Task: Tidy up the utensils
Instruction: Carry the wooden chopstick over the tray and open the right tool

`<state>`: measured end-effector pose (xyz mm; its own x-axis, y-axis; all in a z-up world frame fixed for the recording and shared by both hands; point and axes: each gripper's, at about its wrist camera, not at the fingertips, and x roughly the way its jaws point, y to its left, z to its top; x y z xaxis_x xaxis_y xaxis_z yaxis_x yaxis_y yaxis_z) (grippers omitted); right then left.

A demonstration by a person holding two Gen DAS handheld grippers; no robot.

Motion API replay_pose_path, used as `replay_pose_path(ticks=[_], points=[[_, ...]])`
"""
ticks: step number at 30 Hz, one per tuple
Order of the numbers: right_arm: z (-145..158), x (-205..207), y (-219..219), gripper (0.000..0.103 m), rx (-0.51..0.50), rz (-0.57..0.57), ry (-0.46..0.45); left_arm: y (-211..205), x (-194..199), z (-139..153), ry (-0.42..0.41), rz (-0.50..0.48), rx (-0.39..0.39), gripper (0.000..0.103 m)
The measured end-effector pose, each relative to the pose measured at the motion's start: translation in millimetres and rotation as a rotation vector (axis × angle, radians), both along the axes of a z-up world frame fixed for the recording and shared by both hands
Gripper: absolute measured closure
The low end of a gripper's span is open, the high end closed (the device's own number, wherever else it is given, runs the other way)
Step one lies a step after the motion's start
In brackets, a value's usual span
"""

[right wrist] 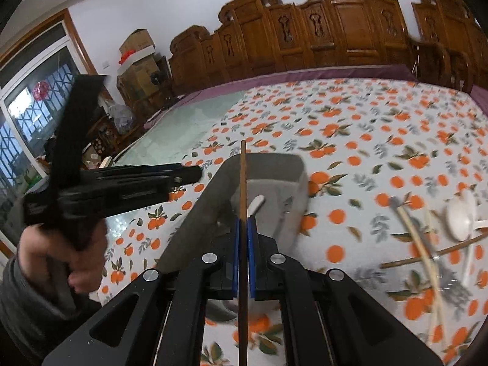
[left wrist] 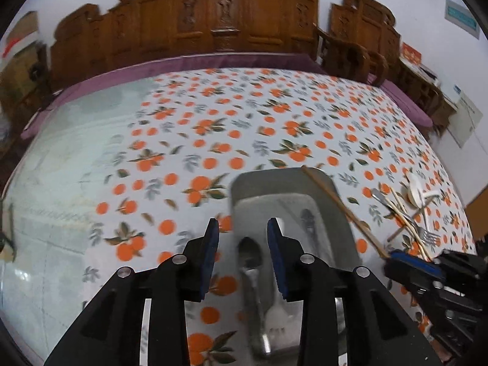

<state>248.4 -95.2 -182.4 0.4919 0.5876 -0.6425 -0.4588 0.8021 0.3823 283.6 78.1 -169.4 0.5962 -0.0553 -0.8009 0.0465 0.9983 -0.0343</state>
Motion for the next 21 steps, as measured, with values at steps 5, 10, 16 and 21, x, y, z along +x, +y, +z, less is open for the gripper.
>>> replay_pose_path(ticks=[5, 10, 16, 21], points=[[-18, 14, 24, 0.097, 0.026, -0.024, 0.068, 26, -9, 1, -0.032, 0.063, 0.0, 0.072], [-36, 31, 35, 0.093, 0.078, -0.028, 0.146, 37, -11, -3, -0.029, 0.08, -0.004, 0.072], [-28, 29, 18, 0.093, 0.089, 0.001, 0.123, 30, -16, 1, -0.054, 0.066, 0.004, 0.072], [3, 16, -22, 0.093, 0.013, 0.017, -0.013, 6, -24, 8, -0.096, 0.037, 0.023, 0.062]])
